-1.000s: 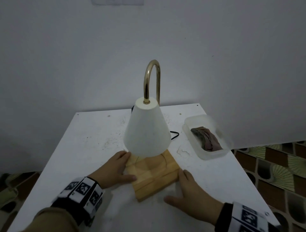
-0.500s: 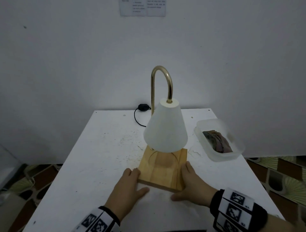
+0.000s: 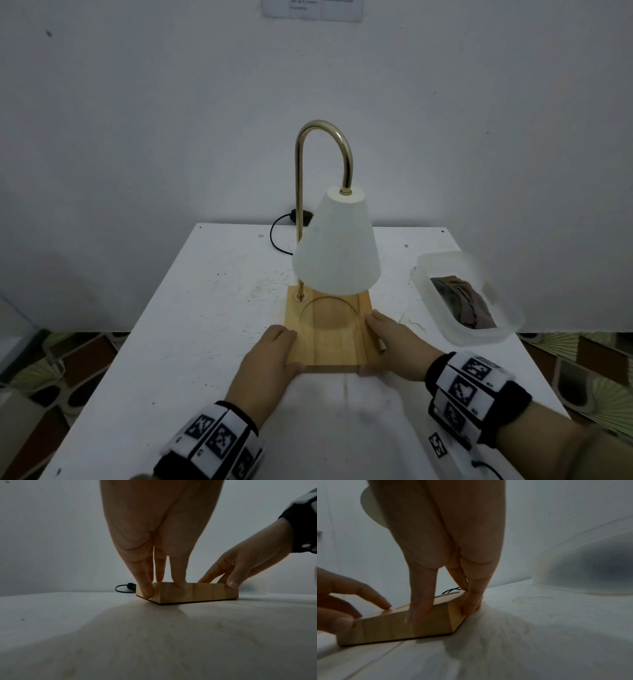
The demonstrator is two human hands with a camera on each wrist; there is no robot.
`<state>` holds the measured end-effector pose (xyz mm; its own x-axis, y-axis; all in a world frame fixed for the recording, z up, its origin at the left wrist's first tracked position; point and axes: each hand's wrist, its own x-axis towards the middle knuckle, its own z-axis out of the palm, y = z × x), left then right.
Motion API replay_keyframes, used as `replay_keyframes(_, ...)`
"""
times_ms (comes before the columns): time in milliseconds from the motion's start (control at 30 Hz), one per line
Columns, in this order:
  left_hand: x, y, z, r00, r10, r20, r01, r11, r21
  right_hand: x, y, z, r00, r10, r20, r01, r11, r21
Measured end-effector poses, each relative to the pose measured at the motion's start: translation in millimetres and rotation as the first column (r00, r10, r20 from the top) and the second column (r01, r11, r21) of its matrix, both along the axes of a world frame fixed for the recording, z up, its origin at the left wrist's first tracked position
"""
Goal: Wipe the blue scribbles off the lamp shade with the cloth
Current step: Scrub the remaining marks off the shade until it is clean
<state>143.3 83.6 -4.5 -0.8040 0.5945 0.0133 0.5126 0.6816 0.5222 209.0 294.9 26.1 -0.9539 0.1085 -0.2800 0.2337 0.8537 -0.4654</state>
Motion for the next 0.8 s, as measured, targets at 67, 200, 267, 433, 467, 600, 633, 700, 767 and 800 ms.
replay_keyframes(67, -15.3, 4.8, 2.0, 1.0, 0.008, -0.009, -0.008, 0.999, -0.031, -19.1, 2.4, 0.3, 1.0, -0.021, 0.017, 0.022, 0.999, -0.028)
replay_keyframes(200, -47.1, 11.0, 7.9, 0.998, 0.051, -0.027, -0.053, 0.996, -0.074, -56.5, 4.4, -5.2, 0.999, -0.037, 0.001, 0.037, 0.999, -0.036)
replay_keyframes(267, -60.8, 12.9, 11.3, 0.997, 0.081, -0.02, -0.083, 0.993, -0.089, -70.6, 4.2, -7.5, 0.999, -0.047, 0.002, 0.047, 0.999, -0.027)
replay_keyframes(433, -84.0, 16.7, 17.3, 0.991, 0.131, 0.024, -0.128, 0.989, -0.077, -97.5, 6.5, -16.0, 0.997, -0.071, -0.026, 0.07, 0.997, -0.026)
replay_keyframes(467, -87.2, 17.1, 17.4, 0.99, 0.135, 0.03, -0.133, 0.988, -0.075, -101.7, 7.5, -17.0, 0.997, -0.071, -0.029, 0.071, 0.997, -0.022)
replay_keyframes(600, -97.0, 19.8, 18.4, 0.987, 0.153, 0.038, -0.149, 0.985, -0.087, -109.8, 8.1, -17.1, 0.996, -0.078, -0.05, 0.077, 0.997, -0.03)
replay_keyframes(633, -97.7, 20.4, 18.7, 0.987, 0.155, 0.041, -0.151, 0.985, -0.087, -109.4, 7.1, -17.7, 0.994, -0.09, -0.064, 0.088, 0.996, -0.035)
replay_keyframes(700, -98.3, 20.6, 17.3, 0.988, 0.151, 0.03, -0.148, 0.986, -0.078, -103.4, 6.0, -16.8, 0.988, -0.108, -0.11, 0.104, 0.994, -0.042)
replay_keyframes(767, -95.8, 16.6, 14.7, 0.991, 0.129, 0.027, -0.128, 0.991, -0.046, -89.7, 7.8, -11.9, 0.978, -0.123, -0.169, 0.111, 0.991, -0.078)
replay_keyframes(800, -93.3, 13.8, 11.9, 0.992, 0.12, 0.032, -0.12, 0.993, -0.021, -79.0, 10.9, -6.9, 0.968, -0.142, -0.207, 0.121, 0.986, -0.111)
